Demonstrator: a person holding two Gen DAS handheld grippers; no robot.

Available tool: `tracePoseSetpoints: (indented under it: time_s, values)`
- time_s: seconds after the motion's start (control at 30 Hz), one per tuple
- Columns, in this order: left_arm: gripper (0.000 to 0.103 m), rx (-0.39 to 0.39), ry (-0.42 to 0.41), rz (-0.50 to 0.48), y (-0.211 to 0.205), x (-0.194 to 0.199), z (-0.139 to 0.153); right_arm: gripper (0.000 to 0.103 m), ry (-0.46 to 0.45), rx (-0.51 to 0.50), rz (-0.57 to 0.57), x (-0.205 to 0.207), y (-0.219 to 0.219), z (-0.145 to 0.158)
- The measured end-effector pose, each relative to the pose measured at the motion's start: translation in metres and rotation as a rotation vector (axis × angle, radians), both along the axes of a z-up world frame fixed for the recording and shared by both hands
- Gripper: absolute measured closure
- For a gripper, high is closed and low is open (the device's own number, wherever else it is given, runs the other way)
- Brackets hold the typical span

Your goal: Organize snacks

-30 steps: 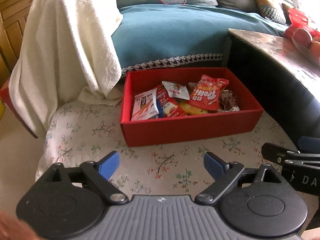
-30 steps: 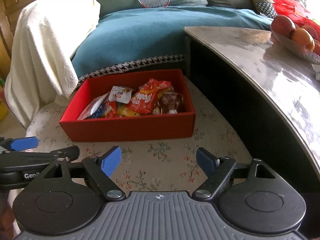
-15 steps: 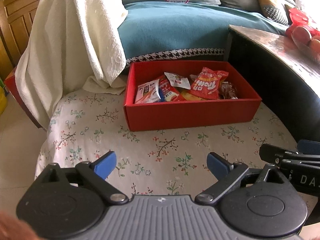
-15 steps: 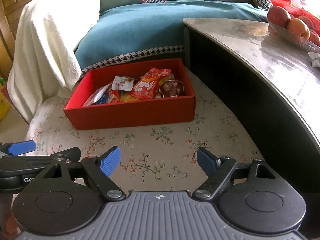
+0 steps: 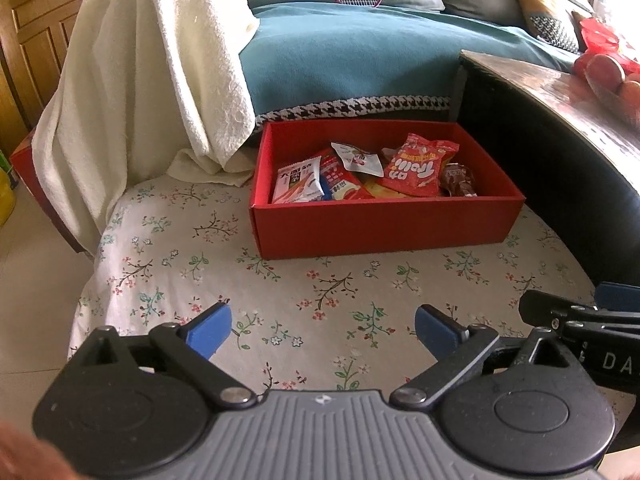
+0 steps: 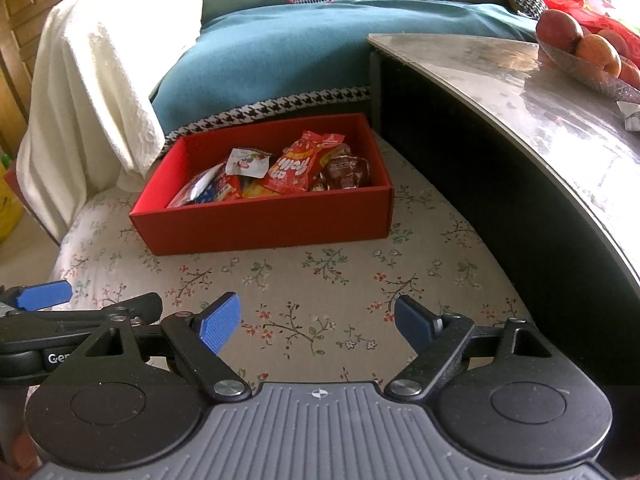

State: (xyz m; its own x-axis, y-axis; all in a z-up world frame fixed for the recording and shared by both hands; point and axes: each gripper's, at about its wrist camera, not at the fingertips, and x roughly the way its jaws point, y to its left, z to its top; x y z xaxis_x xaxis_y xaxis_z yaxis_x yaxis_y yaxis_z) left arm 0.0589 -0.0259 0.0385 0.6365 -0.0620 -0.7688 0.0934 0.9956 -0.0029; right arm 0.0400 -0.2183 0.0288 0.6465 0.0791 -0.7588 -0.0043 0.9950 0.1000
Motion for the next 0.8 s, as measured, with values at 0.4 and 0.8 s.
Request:
tracePoseSetpoints:
  time_s: [0.4,0.8]
  values:
    - [0.009,-0.016,-0.015,0.018,0.007,0.002,0.000,0.014,0.001,0.004,0.006,0.003,0.003,-0.002]
    - [0.009,-0.016,-0.052,0.022,0.008,0.000,0.002,0.014,-0.004,0.004,0.005,0.003,0.004,-0.001]
